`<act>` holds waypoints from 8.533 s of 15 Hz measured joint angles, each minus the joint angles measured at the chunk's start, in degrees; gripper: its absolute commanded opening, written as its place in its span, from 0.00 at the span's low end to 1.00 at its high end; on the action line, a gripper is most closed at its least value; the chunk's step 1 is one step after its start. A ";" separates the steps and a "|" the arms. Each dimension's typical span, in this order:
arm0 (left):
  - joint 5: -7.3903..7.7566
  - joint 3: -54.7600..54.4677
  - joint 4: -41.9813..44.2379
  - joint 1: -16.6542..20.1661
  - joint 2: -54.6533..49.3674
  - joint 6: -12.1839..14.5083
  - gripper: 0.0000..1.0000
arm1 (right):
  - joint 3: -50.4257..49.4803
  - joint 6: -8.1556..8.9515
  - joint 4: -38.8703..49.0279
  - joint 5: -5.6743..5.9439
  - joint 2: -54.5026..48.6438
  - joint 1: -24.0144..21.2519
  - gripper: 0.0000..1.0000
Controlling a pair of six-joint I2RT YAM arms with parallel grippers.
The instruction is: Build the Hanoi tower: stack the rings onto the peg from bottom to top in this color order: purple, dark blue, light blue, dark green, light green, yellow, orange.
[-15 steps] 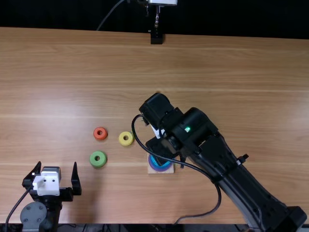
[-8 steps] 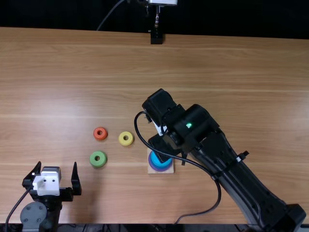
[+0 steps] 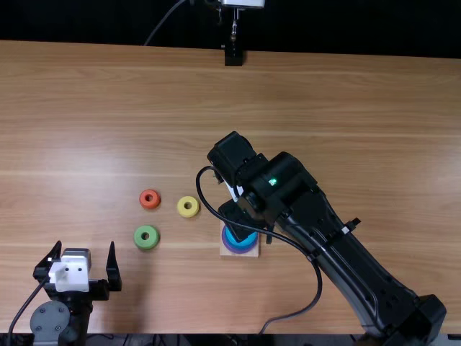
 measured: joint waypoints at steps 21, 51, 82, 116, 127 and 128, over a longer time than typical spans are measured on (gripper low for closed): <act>0.00 0.00 0.04 0.00 0.00 0.00 1.00 | 0.33 0.48 0.22 0.04 2.01 0.04 1.00; -0.02 0.00 0.04 0.00 0.00 0.00 1.00 | -85.92 -7.10 83.65 -0.24 -81.83 -43.87 1.00; 0.00 0.00 0.04 0.00 0.00 0.04 1.00 | -99.80 -7.72 67.87 -0.83 -103.06 -43.89 1.00; -0.11 61.51 -36.54 -11.52 85.61 -0.98 1.00 | -99.80 -7.69 67.89 -0.81 -103.06 -43.87 1.00; -1.07 55.58 -26.16 -15.61 94.62 -6.80 1.00 | -99.80 -7.72 67.87 -0.81 -103.06 -43.89 1.00; -1.07 54.66 -26.01 -16.35 94.62 -6.82 1.00 | -99.80 -7.72 67.84 -0.83 -103.06 -43.89 1.00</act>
